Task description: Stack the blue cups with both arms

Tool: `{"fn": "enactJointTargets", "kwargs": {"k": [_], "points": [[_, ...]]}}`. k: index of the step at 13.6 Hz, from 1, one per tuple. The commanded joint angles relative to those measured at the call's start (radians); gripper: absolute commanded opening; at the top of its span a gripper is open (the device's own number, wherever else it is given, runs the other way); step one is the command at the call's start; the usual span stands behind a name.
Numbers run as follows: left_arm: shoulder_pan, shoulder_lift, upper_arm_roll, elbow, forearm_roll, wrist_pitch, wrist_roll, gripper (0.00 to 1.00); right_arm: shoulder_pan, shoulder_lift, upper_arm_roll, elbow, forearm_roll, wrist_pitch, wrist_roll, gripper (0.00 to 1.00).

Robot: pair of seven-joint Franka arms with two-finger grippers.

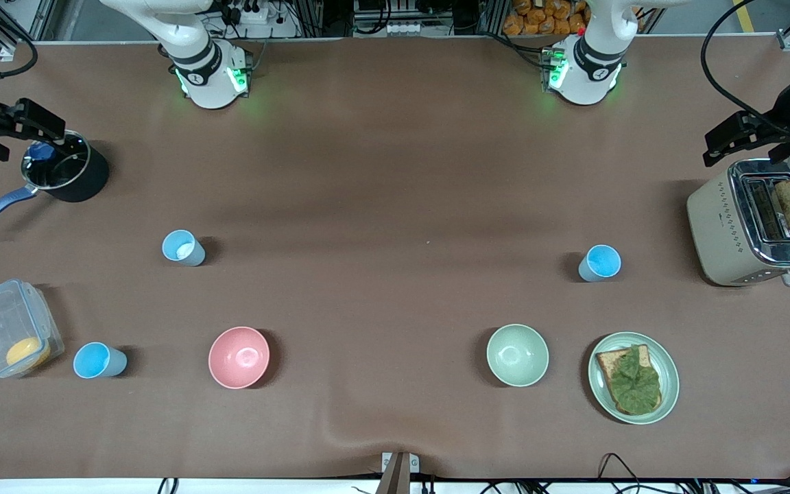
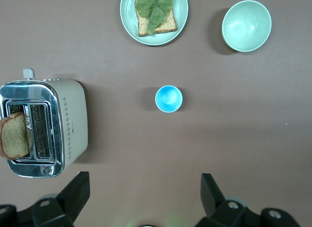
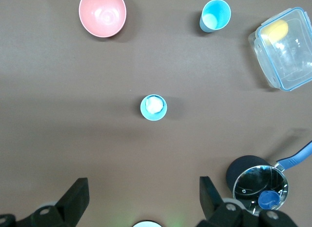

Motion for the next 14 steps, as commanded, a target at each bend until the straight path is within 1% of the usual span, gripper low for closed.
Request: {"fn": "enactJointTargets", "kwargs": {"k": [1,6,9,10,11,14], "points": [[0.004,-0.015,-0.005,-0.003,0.021,-0.005,0.014,1.00,-0.010,0.008,0.007,0.021,-0.009,-0.014,-0.001,1.00],[0.006,0.008,-0.002,0.011,0.022,-0.005,0.013,1.00,-0.012,0.009,0.008,0.021,-0.009,-0.014,-0.001,1.00],[0.007,0.068,-0.002,-0.015,0.018,0.009,0.013,1.00,-0.013,0.009,0.008,0.021,-0.009,-0.014,-0.001,1.00],[0.012,0.082,-0.003,-0.042,0.015,0.051,0.013,1.00,-0.012,0.009,0.008,0.019,-0.009,-0.014,-0.001,1.00],[0.030,0.083,-0.003,-0.099,0.016,0.115,0.013,1.00,-0.012,0.009,0.007,0.019,-0.009,-0.014,-0.001,1.00],[0.036,0.082,-0.003,-0.308,0.015,0.344,0.013,1.00,-0.006,0.008,0.007,0.019,-0.009,-0.014,0.007,1.00]]}}
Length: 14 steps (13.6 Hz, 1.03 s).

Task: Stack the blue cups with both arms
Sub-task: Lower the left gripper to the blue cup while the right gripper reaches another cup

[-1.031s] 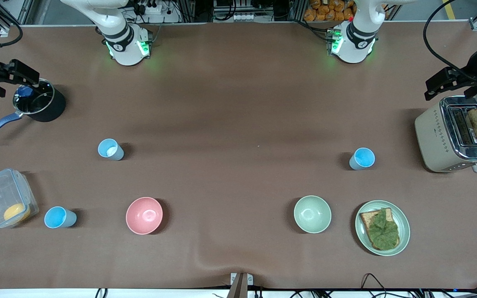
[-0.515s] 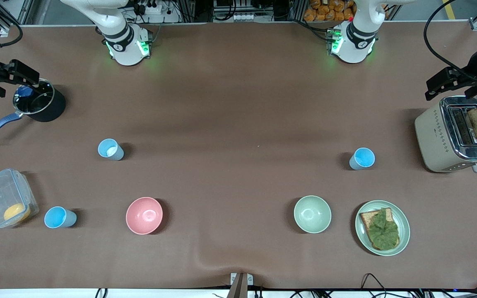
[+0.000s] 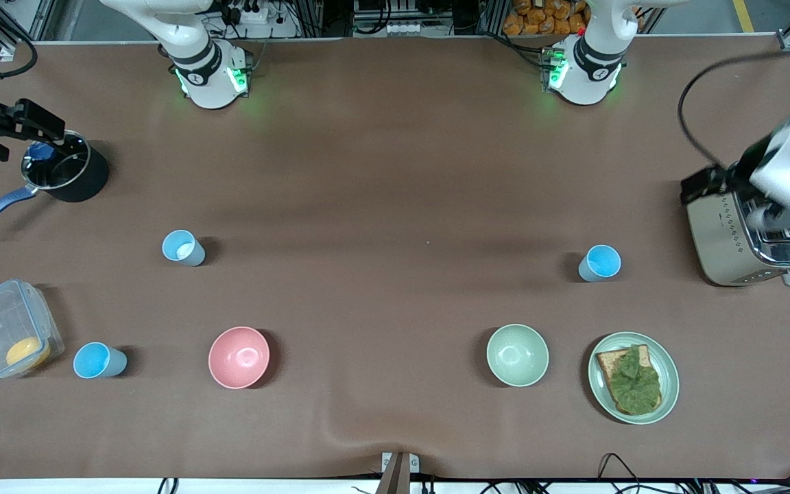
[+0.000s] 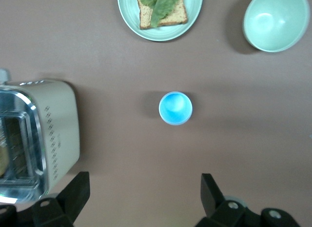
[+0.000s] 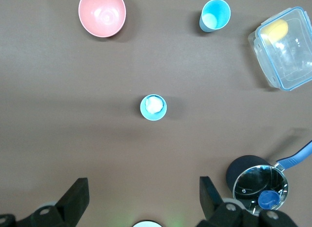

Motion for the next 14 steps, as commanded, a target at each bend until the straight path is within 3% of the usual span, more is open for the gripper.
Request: {"fn": "enactJointTargets", "kwargs": {"k": [1,6,8,12,14], "points": [[0.008,-0.029,-0.008,-0.183,0.007,0.177,0.012,1.00,-0.004,0.009,0.009,0.019,-0.009,-0.014,0.008,1.00],[0.008,0.014,-0.012,-0.378,0.007,0.392,0.012,1.00,-0.028,0.022,0.004,0.019,-0.009,-0.014,-0.001,1.00],[0.011,0.075,-0.012,-0.388,0.005,0.452,0.012,1.00,-0.033,0.022,0.003,0.014,-0.008,-0.015,0.013,1.00],[0.014,0.152,-0.014,-0.424,0.007,0.557,0.012,1.00,-0.019,0.168,0.009,0.022,0.006,0.035,0.010,1.00],[0.012,0.197,-0.014,-0.423,0.007,0.605,0.012,1.00,-0.004,0.183,0.010,-0.003,0.006,0.066,0.011,1.00]]}}
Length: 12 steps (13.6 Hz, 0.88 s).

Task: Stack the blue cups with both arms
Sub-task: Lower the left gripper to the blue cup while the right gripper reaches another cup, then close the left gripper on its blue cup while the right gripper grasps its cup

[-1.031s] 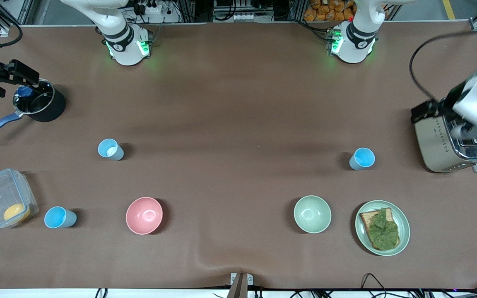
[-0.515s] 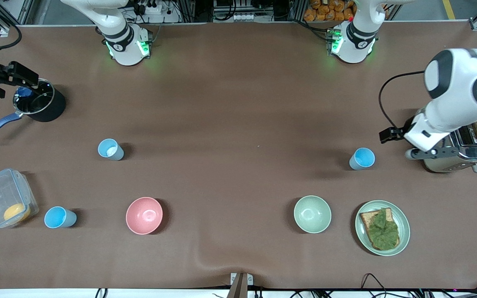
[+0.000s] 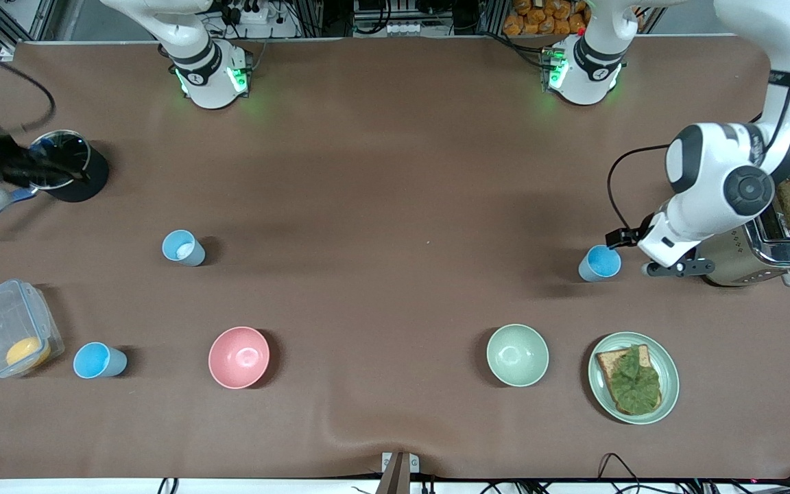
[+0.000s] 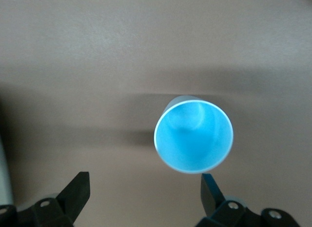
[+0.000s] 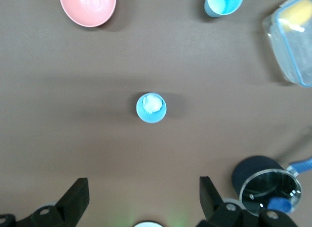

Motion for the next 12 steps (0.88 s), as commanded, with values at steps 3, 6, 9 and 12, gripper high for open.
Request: {"fn": "enactJointTargets", "kwargs": {"k": [3,6,9,12], "points": [[0.004,0.072,-0.004,-0.002,0.007,0.089,0.011,1.00,0.031,0.085,0.011,-0.005,0.003,0.036,0.008,1.00],[0.004,0.105,-0.006,0.006,0.006,0.105,0.008,0.82,0.082,0.044,0.011,-0.188,-0.007,0.220,0.008,1.00],[0.001,0.118,-0.007,0.009,0.004,0.109,0.005,0.44,0.085,0.021,0.012,-0.388,-0.005,0.428,0.008,1.00],[-0.002,0.119,-0.007,0.009,0.004,0.109,0.005,0.13,0.080,0.016,0.011,-0.503,-0.005,0.539,0.010,1.00]]}}
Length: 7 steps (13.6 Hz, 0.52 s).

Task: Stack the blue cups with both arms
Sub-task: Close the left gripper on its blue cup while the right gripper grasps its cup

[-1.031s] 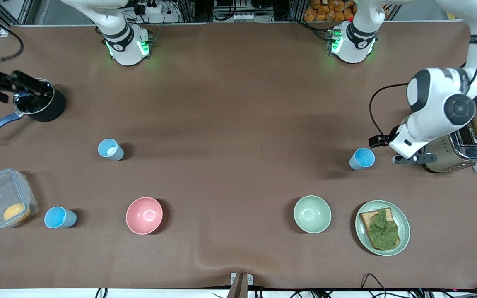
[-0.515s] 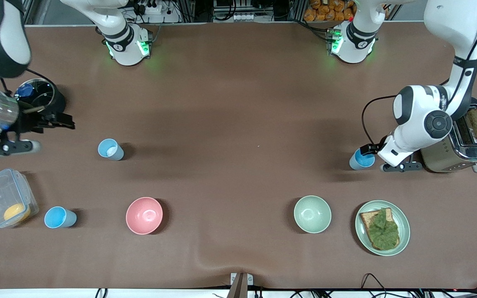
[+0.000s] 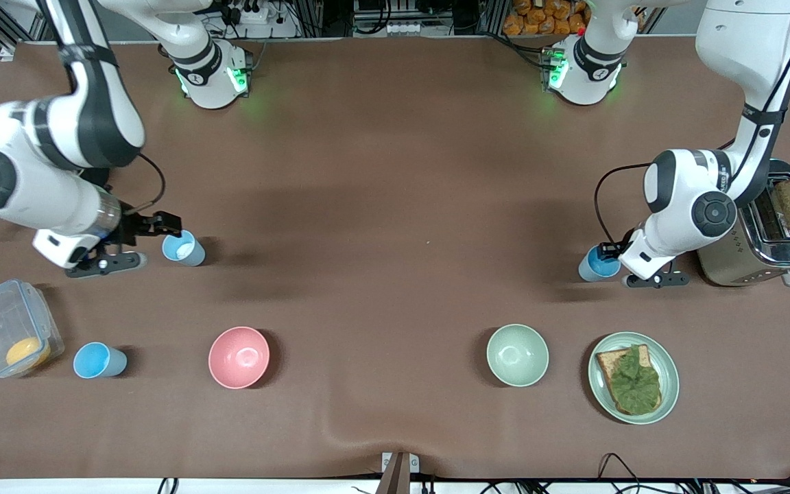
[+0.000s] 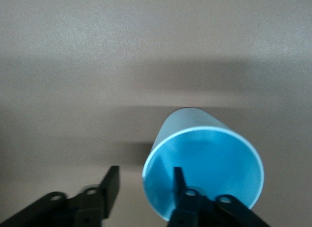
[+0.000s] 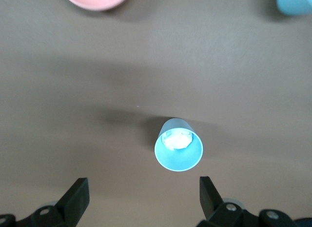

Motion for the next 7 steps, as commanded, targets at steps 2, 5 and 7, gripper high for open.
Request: {"fn": "enactJointTargets", "kwargs": {"k": [2,5,7], "points": [[-0.001,0.011,-0.003,0.011,0.004,0.008,0.004,0.00,-0.007,-0.065,0.000,-0.212,-0.004,0.202,0.007,1.00],[-0.004,0.003,-0.009,0.012,0.004,0.008,-0.001,0.00,-0.020,-0.056,-0.003,-0.289,-0.006,0.319,0.004,1.00],[-0.001,-0.009,-0.023,0.012,0.004,0.007,-0.002,0.00,-0.028,-0.050,-0.007,-0.289,-0.011,0.325,-0.003,1.00]]}}
